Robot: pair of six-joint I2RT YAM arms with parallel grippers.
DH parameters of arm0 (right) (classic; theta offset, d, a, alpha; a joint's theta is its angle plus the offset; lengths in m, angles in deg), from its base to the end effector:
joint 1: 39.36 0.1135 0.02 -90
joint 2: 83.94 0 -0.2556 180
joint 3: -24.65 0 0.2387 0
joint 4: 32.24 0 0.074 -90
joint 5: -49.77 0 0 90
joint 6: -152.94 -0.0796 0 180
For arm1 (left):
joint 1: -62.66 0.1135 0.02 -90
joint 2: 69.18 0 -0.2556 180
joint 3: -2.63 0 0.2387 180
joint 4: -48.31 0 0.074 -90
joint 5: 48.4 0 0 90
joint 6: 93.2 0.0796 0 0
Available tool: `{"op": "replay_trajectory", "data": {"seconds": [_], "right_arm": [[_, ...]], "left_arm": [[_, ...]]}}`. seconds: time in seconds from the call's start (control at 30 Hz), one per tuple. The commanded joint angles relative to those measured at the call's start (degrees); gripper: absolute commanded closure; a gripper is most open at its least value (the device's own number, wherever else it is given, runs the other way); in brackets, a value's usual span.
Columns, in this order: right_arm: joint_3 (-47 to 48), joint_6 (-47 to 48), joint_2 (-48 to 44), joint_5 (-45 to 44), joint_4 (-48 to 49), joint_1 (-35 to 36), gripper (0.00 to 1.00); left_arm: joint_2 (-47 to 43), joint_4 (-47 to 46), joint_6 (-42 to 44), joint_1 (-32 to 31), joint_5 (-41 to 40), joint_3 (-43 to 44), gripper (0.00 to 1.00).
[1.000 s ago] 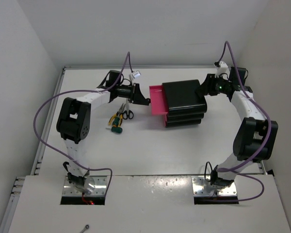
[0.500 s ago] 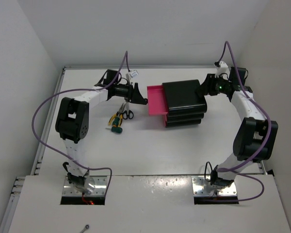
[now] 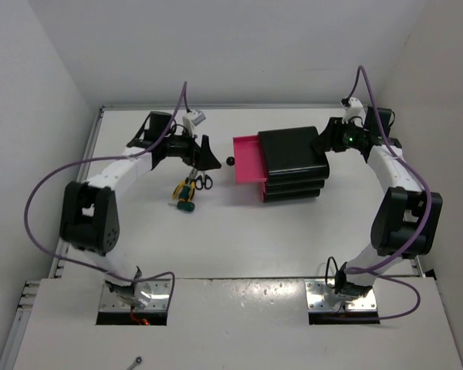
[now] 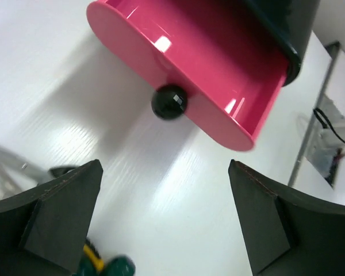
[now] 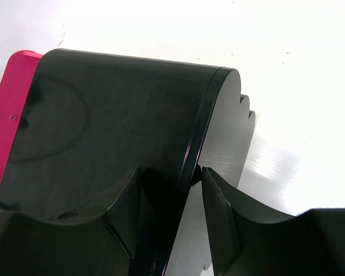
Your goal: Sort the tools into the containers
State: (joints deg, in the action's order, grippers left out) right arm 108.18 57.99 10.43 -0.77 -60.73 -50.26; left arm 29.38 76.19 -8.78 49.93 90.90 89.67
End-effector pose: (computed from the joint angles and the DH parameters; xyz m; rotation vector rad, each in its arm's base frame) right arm 0.3814 -0.0219 0.2376 -0.0647 2.1639 0.7120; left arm 0.3664 -0.1446 0.2387 0.6012 2.1227 -1.1389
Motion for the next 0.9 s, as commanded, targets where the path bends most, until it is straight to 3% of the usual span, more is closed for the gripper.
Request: {"op": "replay_trajectory", "data": {"seconds": [0.0,0.1,0.23,0.4,0.63,0.87], "right_arm": [[-3.75,4.77,2.05,-8.17,-5.93,-0.09,0.56],[-3.75,4.77,2.05,-7.65,-5.93,-0.09,0.56],[-4.28,4.77,1.52,-7.12,-5.40,-0.09,0.56],[-4.81,4.77,1.00,-7.12,-5.40,0.44,0.56],[-4.81,4.77,0.99,-6.59,-5.93,0.96,0.53],[-5.42,4.77,0.99,-7.20,-5.93,0.96,0.37]], "left_arm": [[-11.26,-0.31,4.96,0.95,-9.37,-6.64,0.04],[-19.80,6.34,13.19,-0.36,-16.49,-10.43,0.06],[-21.31,25.76,35.51,0.25,-13.88,-10.44,0.01],[-21.84,35.88,53.35,0.17,-15.89,-13.85,0.01],[-22.36,31.69,68.48,0.16,-18.90,-21.33,0.03],[-17.10,26.50,78.44,1.48,-12.92,-21.17,0.03]]}}
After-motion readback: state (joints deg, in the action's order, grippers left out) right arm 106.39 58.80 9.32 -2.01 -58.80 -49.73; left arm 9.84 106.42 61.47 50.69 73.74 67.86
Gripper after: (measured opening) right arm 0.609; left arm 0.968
